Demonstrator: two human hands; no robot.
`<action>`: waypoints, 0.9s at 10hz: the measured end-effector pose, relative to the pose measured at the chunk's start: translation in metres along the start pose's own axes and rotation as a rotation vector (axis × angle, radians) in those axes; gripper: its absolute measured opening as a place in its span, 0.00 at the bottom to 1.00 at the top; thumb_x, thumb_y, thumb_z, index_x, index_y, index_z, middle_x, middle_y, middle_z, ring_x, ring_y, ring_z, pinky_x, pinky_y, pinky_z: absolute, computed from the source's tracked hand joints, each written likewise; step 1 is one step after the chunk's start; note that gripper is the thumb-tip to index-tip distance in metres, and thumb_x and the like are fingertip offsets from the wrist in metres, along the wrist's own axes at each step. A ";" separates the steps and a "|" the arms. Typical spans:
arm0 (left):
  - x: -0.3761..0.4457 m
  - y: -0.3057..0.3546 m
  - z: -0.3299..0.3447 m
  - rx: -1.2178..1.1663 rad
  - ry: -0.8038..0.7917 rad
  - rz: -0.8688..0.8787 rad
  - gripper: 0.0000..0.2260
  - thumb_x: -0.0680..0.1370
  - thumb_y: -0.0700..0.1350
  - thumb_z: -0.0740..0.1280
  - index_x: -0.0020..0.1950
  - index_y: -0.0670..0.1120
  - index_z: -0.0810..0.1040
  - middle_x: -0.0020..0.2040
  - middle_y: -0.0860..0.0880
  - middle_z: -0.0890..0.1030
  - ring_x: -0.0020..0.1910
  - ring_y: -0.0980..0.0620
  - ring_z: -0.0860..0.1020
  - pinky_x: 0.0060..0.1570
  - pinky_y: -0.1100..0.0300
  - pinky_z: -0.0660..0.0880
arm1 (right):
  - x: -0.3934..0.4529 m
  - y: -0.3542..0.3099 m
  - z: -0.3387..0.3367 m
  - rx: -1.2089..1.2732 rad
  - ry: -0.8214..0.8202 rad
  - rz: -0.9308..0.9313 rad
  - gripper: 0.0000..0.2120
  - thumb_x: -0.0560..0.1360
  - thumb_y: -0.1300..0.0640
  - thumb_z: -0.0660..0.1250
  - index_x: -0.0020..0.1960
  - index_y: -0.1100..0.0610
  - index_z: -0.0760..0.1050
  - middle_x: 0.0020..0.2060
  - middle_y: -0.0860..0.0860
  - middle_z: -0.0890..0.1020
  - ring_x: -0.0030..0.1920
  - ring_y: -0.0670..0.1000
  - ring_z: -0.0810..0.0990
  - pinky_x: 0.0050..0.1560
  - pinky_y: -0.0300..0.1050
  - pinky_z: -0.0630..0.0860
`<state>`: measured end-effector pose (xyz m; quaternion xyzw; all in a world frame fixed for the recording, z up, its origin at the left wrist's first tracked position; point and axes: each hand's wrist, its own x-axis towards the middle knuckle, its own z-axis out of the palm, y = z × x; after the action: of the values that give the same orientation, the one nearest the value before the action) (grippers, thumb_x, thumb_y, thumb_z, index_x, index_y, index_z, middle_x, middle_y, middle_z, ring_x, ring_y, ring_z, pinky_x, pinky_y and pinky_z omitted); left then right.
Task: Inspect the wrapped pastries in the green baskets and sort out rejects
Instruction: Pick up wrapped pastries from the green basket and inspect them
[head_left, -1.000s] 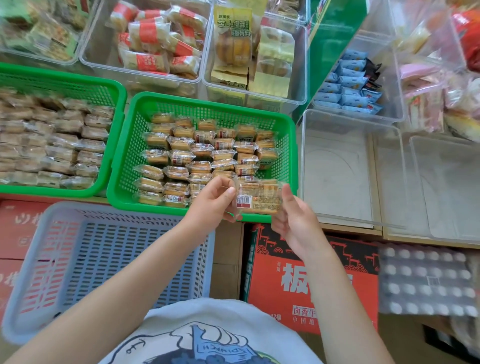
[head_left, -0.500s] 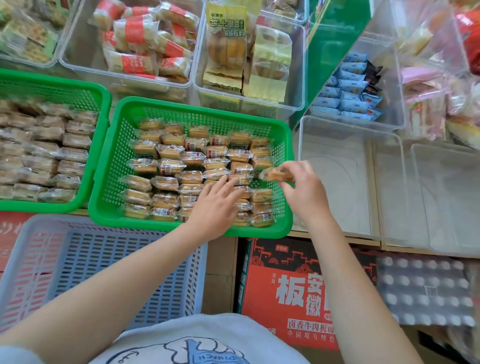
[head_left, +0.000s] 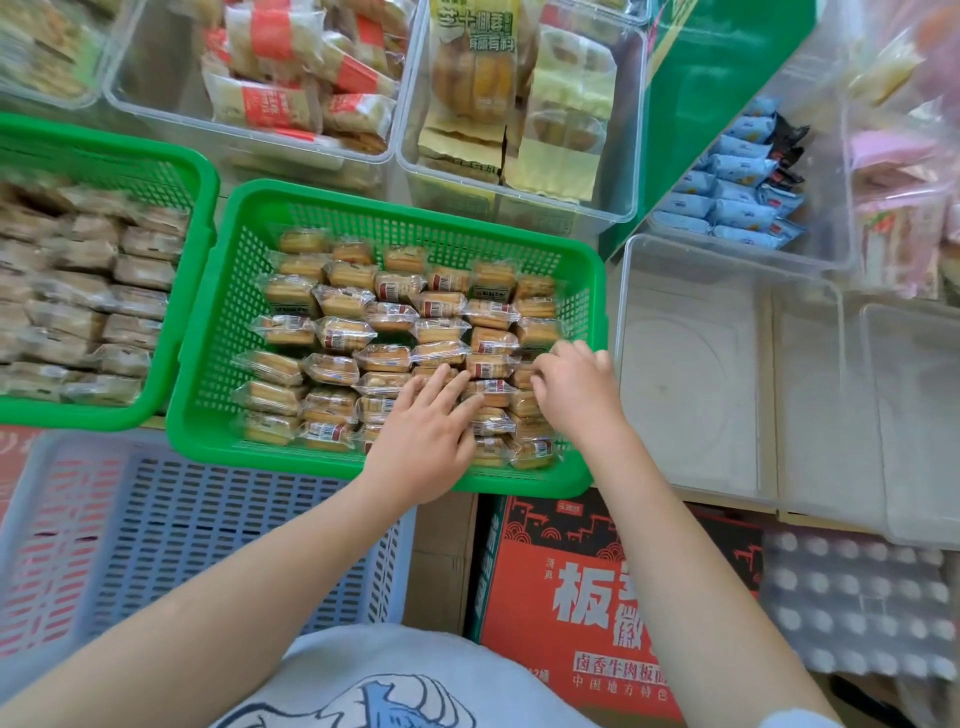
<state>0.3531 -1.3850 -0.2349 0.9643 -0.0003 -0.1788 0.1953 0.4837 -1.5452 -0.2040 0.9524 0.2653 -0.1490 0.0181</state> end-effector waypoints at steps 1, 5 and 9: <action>0.000 0.000 0.001 0.019 -0.007 -0.004 0.25 0.84 0.55 0.48 0.81 0.54 0.59 0.83 0.49 0.53 0.82 0.48 0.45 0.79 0.45 0.44 | 0.017 0.000 -0.007 0.130 0.164 0.031 0.09 0.80 0.60 0.62 0.56 0.60 0.79 0.52 0.55 0.79 0.53 0.57 0.74 0.55 0.52 0.70; 0.000 0.002 -0.002 0.026 -0.030 -0.009 0.25 0.84 0.55 0.47 0.81 0.53 0.58 0.83 0.48 0.52 0.82 0.48 0.44 0.79 0.45 0.43 | 0.039 -0.004 0.003 -0.105 0.070 0.045 0.09 0.76 0.62 0.69 0.56 0.58 0.77 0.60 0.56 0.72 0.61 0.57 0.69 0.60 0.52 0.68; -0.009 0.003 -0.011 -0.156 0.141 0.022 0.19 0.84 0.48 0.57 0.75 0.51 0.68 0.80 0.49 0.62 0.81 0.49 0.53 0.79 0.47 0.50 | -0.085 0.002 -0.079 1.198 0.108 0.481 0.10 0.78 0.51 0.69 0.55 0.55 0.80 0.46 0.49 0.85 0.48 0.50 0.83 0.49 0.47 0.81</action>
<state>0.3488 -1.3829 -0.2219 0.9562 0.0169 -0.1081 0.2715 0.4377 -1.5803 -0.1035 0.8365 -0.0841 -0.2151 -0.4970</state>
